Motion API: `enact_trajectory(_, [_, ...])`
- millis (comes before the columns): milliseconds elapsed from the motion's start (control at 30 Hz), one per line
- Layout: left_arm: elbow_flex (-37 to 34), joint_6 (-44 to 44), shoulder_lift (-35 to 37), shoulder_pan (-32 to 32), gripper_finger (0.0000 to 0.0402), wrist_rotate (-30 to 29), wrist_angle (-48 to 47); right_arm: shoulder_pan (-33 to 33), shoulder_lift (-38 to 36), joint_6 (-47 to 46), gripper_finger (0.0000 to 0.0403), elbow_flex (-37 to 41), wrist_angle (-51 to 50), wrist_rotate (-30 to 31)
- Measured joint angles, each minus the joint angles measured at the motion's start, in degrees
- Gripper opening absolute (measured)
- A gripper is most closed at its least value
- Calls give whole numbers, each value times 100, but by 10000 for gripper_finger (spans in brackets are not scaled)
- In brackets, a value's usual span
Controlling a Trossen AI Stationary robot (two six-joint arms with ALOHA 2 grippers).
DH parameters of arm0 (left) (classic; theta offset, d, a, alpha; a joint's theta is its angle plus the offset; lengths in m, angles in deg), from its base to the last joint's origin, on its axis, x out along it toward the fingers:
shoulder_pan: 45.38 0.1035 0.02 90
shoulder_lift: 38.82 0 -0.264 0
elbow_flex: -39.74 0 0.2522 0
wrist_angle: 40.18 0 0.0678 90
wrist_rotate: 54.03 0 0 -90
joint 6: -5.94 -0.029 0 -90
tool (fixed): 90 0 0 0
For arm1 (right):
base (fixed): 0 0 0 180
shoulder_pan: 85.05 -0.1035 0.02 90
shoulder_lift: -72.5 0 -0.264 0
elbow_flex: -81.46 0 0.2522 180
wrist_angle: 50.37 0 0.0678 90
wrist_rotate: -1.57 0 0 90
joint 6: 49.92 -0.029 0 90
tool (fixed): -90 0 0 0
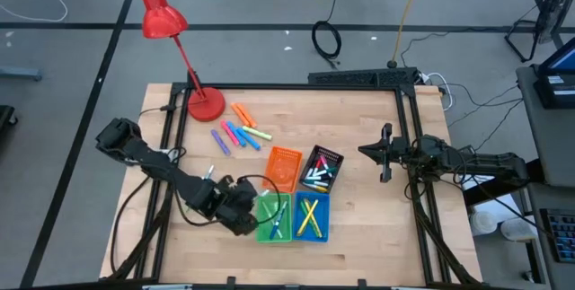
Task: Pick & Place Markers
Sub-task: Put the brown marker pen into the green basket, then put the light blue marker pen into the green basket
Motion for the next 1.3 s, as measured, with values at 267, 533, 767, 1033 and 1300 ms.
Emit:
enact_trajectory(267, [119, -101, -29, 44, 33, -21, 1178, 1, -1, 1, 8, 1, 2, 0])
enact_trajectory(533, [111, -81, -416, 186, 34, 224, 1578, 0, -1, 1, 8, 1, -1, 0])
enact_trajectory(767, [117, -76, -602, 297, 35, 601, 1927, 0, 3, 0, 8, 0, 8, 1])
enact_trajectory(1033, [117, -319, -599, 298, 63, 583, 2034, -1, 36, 2, 9, 2, 8, 0])
enact_trajectory(1300, [117, -331, -595, 298, 124, 613, 1990, 1, 34, 1, 8, 2, 13, 0])
